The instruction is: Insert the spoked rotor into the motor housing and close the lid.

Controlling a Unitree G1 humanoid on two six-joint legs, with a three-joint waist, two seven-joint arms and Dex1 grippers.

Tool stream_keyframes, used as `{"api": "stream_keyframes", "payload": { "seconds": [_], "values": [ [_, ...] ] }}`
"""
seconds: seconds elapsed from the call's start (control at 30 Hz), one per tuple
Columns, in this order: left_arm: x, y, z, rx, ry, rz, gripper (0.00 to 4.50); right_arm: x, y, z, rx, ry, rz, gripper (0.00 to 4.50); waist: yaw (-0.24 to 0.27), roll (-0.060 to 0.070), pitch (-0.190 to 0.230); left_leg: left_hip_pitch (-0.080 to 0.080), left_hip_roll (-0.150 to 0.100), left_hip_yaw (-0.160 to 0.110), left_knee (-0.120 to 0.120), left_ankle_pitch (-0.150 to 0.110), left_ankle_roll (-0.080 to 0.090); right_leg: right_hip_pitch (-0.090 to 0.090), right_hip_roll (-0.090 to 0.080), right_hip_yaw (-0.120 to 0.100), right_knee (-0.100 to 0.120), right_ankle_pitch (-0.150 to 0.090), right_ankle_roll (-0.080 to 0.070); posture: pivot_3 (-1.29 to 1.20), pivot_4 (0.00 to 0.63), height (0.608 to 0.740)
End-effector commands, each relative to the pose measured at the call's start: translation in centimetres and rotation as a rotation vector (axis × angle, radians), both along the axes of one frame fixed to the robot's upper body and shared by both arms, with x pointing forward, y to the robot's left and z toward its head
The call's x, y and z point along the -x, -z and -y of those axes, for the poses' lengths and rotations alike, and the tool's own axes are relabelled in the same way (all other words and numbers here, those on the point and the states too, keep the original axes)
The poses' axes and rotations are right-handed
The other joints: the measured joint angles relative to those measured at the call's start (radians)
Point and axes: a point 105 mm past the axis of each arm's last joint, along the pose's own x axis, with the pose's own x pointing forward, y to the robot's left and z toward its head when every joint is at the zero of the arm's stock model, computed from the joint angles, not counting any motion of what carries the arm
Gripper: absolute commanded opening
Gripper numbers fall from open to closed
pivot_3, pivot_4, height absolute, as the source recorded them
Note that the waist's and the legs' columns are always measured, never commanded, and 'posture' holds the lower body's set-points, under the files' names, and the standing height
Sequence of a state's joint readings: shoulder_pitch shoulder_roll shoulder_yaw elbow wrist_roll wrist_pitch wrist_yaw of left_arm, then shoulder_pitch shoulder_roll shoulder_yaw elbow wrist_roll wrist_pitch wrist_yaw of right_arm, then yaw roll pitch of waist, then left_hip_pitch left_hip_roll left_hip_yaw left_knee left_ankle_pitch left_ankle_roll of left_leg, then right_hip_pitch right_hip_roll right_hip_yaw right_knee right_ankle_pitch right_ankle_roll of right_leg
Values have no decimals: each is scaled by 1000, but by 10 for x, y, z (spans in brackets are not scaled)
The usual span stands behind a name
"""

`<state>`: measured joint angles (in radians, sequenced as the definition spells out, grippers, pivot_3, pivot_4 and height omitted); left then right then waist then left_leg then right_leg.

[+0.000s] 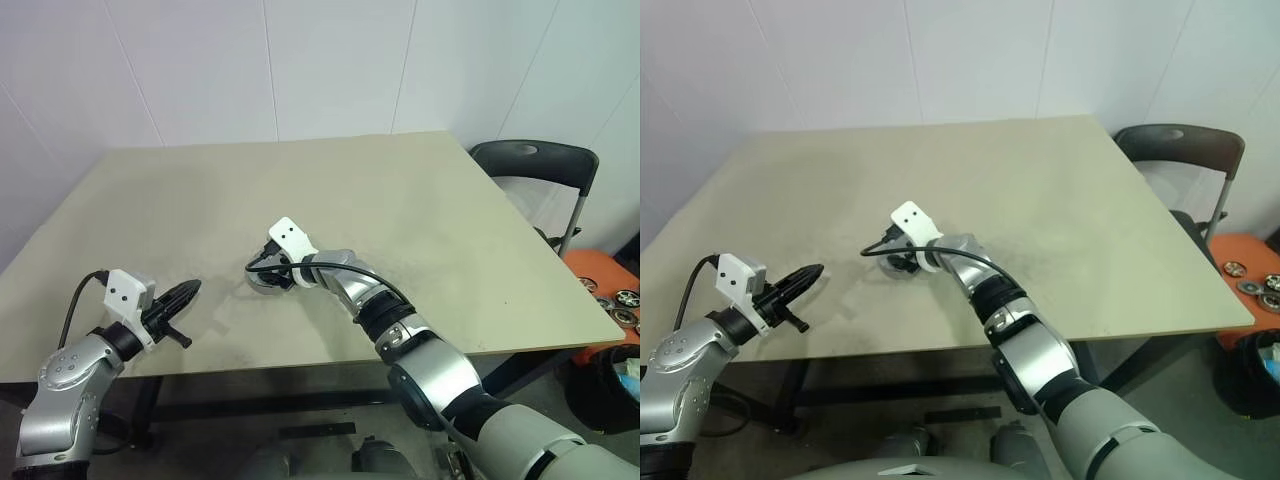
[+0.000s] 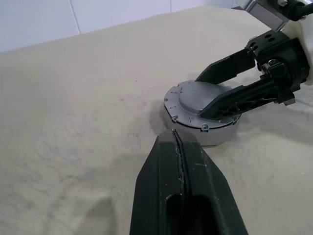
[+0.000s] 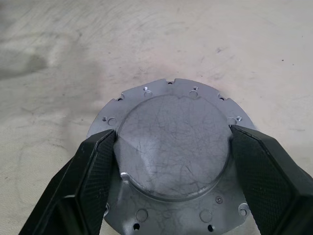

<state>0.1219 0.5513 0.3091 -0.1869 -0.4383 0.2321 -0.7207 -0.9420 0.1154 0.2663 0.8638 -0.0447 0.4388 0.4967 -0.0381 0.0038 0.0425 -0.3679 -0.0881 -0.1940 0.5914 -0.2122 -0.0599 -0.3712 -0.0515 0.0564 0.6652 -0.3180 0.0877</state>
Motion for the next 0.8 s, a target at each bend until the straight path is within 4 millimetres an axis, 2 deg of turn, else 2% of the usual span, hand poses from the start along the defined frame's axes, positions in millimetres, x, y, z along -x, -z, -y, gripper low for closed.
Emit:
{"api": "stream_keyframes", "payload": {
  "seconds": [0.03,0.17,0.37,0.57,0.8],
  "values": [
    [-2,-10,-2,-17,6,50,0,4,17,7,104,-3,-58,3274,0,1,0,0,0,0,0,0,0,0,0,0,0,0,0,0,0,740],
    [-3,-9,-2,-15,10,50,0,11,25,9,121,-32,-109,3274,-3,0,0,0,0,0,-1,0,0,0,0,0,0,0,0,0,0,740],
    [-4,-7,0,-12,15,50,0,-4,20,19,51,104,-109,3274,0,0,-1,0,0,0,-3,0,0,-1,-1,0,-2,0,0,0,0,740],
    [-5,-6,0,-13,18,46,0,24,30,1,32,-70,-233,3274,0,1,-2,0,0,0,0,0,0,1,-1,-1,-1,0,0,0,0,740],
    [-4,1,-5,-14,11,36,0,33,42,5,136,-153,-181,3274,-8,-3,-8,2,0,2,-10,0,0,-2,-4,1,-3,0,2,0,0,740]
  ]
}}
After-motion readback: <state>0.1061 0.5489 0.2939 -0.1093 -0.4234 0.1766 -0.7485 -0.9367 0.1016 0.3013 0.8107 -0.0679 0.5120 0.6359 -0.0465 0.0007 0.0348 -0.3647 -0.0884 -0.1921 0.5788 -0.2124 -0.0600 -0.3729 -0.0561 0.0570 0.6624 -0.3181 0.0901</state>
